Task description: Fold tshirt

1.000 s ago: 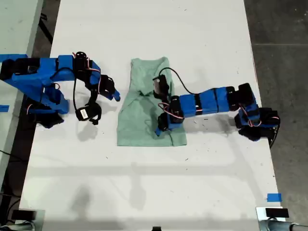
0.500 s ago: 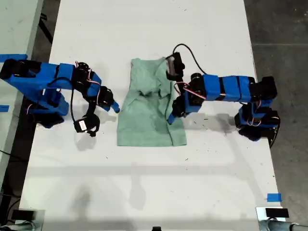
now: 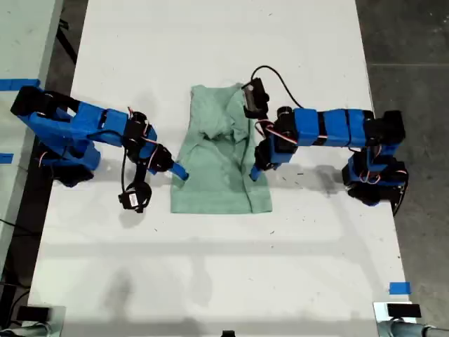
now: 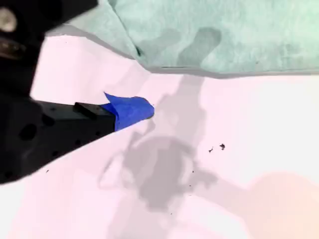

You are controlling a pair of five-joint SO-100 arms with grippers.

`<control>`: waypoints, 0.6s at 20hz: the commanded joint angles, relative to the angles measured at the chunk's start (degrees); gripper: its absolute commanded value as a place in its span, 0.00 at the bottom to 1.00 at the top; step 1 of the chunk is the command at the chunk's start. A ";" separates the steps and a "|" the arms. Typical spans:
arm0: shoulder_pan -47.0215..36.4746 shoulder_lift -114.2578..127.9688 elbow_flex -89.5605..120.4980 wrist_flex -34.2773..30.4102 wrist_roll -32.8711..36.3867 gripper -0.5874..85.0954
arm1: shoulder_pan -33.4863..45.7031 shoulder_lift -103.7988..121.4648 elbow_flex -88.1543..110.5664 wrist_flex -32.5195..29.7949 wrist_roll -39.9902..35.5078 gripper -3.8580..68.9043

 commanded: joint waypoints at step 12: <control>2.46 -16.35 -14.15 -6.06 -4.31 0.01 | 0.88 22.59 20.04 -9.14 3.25 0.40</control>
